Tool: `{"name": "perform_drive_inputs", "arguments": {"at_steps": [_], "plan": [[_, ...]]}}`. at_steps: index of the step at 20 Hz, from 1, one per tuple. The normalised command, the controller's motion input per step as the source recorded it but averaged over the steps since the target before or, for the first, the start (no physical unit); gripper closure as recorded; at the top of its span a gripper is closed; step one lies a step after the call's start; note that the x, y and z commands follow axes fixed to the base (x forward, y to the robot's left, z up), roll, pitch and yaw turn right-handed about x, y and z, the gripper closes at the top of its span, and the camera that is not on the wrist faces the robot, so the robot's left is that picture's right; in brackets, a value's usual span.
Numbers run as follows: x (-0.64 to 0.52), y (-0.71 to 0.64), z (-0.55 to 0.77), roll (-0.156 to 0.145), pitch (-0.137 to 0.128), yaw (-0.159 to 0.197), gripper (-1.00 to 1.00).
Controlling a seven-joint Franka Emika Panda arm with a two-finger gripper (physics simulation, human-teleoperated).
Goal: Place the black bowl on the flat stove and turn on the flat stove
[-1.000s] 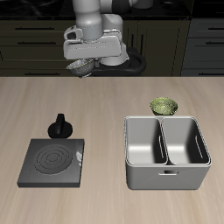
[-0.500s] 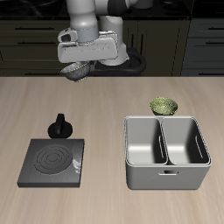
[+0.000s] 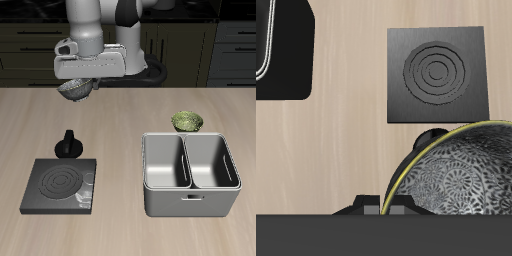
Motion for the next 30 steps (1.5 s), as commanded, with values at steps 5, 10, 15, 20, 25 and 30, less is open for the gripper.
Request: {"name": "perform_drive_inputs", "arguments": {"at_steps": [5,10,15,20,25,30], "plan": [[0.33,-0.19,0.02,-0.017,0.015,-0.029,1.0],[0.29,-0.14,0.0,-0.023,0.009,-0.026,1.0],[0.32,-0.07,-0.02,0.04,0.021,-0.022,1.0],[0.26,-0.16,-0.04,0.052,0.01,0.019,1.0],[0.27,-0.24,0.0,-0.003,0.003,0.025,1.0],[0.32,-0.37,-0.04,-0.017,0.008,0.005,1.0]]}}
